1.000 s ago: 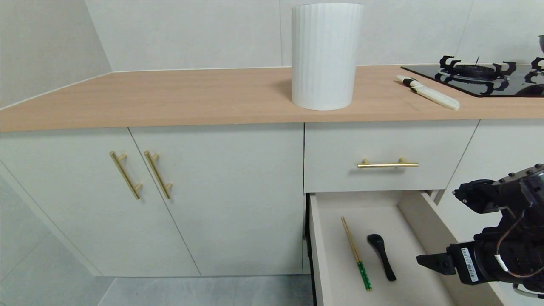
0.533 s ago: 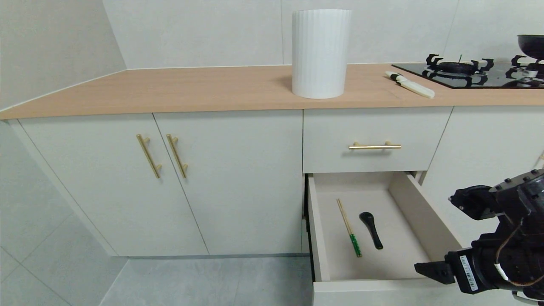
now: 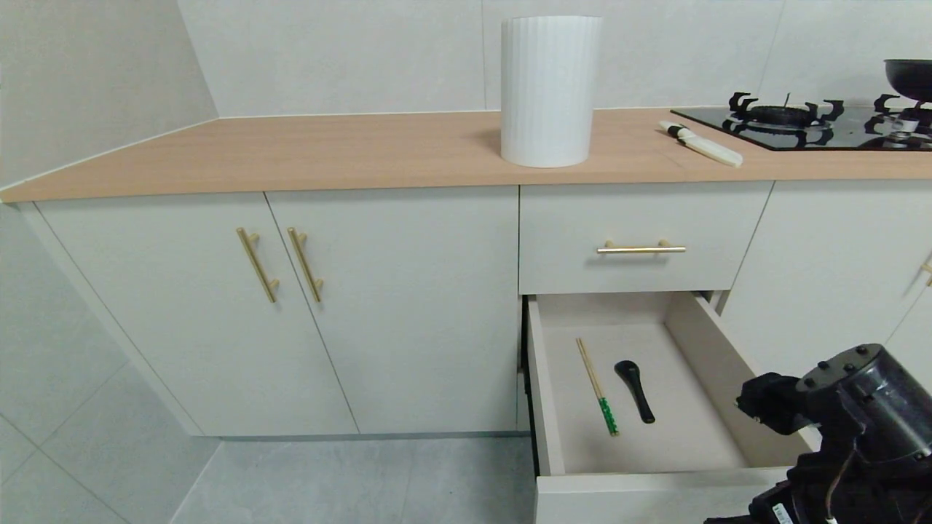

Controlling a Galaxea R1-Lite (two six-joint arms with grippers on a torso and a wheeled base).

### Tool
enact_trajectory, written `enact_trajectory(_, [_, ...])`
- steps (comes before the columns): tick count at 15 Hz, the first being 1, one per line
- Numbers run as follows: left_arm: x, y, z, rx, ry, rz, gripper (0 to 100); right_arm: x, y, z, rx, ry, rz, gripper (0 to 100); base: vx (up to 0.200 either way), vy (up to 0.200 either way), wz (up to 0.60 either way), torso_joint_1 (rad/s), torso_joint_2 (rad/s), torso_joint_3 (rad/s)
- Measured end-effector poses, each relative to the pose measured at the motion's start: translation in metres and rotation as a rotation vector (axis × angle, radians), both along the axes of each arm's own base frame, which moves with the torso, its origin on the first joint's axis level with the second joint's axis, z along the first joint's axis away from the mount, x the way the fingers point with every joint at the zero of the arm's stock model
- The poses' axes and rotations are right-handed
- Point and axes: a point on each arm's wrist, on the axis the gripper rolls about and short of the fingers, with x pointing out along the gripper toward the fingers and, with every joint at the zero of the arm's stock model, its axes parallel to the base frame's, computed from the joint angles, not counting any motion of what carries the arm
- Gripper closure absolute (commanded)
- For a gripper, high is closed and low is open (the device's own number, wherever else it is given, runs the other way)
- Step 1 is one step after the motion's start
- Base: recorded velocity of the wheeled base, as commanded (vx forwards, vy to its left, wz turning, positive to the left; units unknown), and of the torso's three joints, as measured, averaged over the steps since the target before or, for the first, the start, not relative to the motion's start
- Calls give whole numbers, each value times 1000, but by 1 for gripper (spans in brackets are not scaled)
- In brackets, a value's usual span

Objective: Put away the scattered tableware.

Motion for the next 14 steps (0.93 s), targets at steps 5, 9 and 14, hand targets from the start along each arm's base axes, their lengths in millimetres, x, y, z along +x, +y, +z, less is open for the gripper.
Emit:
enact_trajectory(5, [0,0,0,0,0,0,0,5,6,-20,-57,80,5,0,0,0,0,0,0,0])
enact_trajectory(9, [0,0,0,0,0,0,0,15,8,-26,-71,96,-25,0,0,0,0,0,0,0])
enact_trajectory(14, [0,0,0,0,0,0,0,28,12,-27,-29,110,-139,0,0,0,0,0,0,0])
